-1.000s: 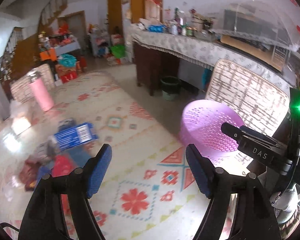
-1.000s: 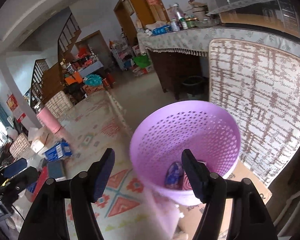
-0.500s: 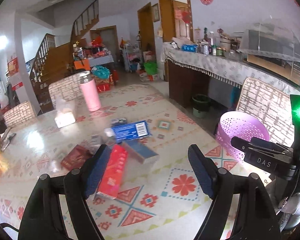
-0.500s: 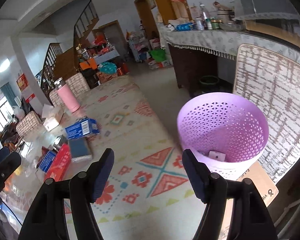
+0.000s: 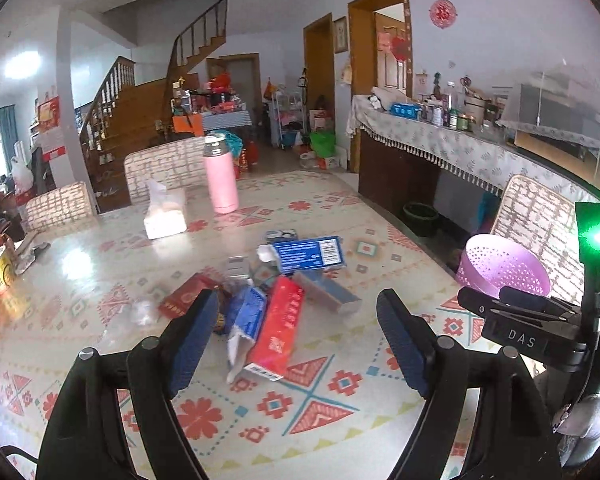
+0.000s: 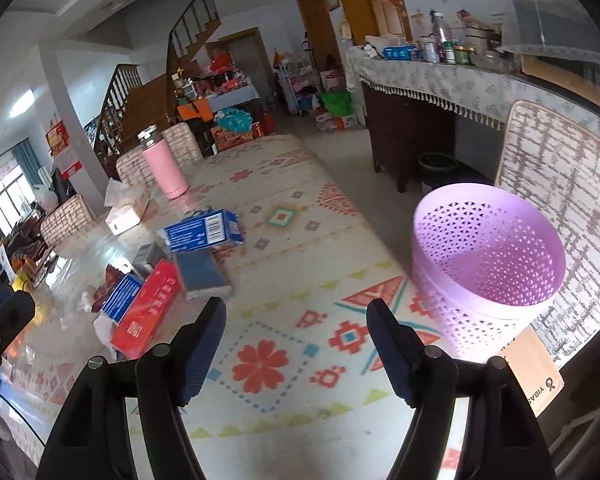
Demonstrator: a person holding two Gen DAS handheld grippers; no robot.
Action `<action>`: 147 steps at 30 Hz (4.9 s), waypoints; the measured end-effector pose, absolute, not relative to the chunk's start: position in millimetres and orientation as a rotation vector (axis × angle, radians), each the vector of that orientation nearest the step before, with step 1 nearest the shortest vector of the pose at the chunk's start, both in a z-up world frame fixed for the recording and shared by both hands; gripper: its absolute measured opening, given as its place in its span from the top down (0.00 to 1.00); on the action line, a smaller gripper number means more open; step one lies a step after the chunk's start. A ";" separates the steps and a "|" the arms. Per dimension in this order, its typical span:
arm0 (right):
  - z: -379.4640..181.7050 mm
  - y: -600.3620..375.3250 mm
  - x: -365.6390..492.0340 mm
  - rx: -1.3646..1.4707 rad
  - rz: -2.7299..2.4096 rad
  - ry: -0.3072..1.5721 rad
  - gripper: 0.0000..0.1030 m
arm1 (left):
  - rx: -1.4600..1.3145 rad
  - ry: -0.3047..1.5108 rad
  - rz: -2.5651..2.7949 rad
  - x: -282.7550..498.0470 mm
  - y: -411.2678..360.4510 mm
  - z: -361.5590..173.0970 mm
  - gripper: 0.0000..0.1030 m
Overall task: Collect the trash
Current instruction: 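Move both tools back over the cluttered table, then grasp the red cigarette box with the left tool, then grasp the blue-and-white box with the right tool while the left tool holds the red box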
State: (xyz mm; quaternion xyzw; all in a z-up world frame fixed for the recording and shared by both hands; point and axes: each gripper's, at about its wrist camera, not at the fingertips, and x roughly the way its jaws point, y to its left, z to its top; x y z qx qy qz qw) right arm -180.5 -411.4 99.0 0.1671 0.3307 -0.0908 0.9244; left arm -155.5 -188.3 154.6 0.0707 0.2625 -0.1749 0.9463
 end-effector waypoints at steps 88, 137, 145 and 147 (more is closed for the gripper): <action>45.6 -302.7 -48.8 0.158 -0.020 0.866 0.89 | 0.233 0.989 -0.476 46.0 -112.7 11.7 0.17; 31.7 -205.3 -38.5 0.147 0.072 0.869 0.33 | 0.103 0.879 -0.354 47.8 -77.6 41.9 0.47; 51.6 -204.4 -54.4 0.146 0.086 0.805 0.98 | 0.094 0.876 -0.339 48.1 -74.3 42.3 0.47; 51.3 -210.9 -57.9 0.158 0.090 0.810 0.99 | 0.087 0.881 -0.335 49.5 -72.8 41.5 0.47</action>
